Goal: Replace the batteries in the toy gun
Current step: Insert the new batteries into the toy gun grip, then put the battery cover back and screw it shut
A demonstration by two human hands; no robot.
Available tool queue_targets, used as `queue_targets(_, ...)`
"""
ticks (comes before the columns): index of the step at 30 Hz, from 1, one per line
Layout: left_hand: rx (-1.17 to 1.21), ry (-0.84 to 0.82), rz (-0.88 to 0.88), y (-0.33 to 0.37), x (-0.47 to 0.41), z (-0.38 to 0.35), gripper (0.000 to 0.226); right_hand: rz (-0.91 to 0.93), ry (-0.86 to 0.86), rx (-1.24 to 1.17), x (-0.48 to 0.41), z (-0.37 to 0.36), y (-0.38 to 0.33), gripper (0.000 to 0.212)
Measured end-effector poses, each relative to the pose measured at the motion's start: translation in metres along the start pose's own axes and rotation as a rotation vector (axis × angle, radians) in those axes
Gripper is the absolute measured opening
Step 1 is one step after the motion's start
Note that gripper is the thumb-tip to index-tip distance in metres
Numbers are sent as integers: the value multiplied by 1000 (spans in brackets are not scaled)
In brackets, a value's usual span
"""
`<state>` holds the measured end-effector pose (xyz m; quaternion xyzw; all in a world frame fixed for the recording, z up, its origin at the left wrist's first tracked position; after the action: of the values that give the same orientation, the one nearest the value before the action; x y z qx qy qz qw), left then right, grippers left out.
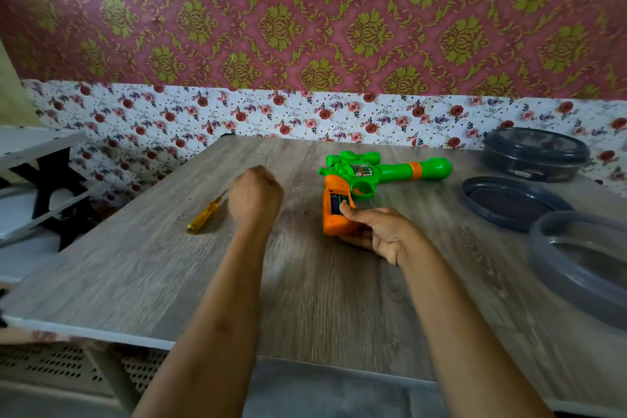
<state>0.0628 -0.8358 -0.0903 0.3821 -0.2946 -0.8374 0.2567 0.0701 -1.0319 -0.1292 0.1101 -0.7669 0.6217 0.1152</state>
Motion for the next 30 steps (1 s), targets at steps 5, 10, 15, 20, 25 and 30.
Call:
queue_targets(5, -290, -209, -83, -19, -13, -11, 28, 8, -24, 10, 5, 0, 1, 45)
queue_targets(10, -287, -316, -181, -20, -16, -10, 24, 11, -141, -45, 9, 10, 4, 21)
queue_targets(15, -190, -360, -153, -30, -24, -15, 25, 49, -189, -56, 7, 9, 4, 28)
queue_targets(20, -155, -357, -137, -30, -29, -20, 17, 61, -158, 33, -1, 4, 4, 40)
queue_targets(25, -132, -188, -170, -22, -27, -17, 28, 44, -164, 30, -5, 5, 4, 37)
queue_targets(30, 363, -304, -77, -11, -22, -16, 57, 38, -175, 2, -3, 5, 2, 33)
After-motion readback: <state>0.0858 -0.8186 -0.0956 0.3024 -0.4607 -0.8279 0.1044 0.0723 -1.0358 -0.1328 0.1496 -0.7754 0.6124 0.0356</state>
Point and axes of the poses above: each hand's wrist, its own x-axis away from the middle knuckle, its own z-axis out of the back of the hand, y = z × x, the point moved 4 cm from there along -x, towards the middle knuckle, and after that the axes turned 14 degrees about y, right-handed, at the moved point
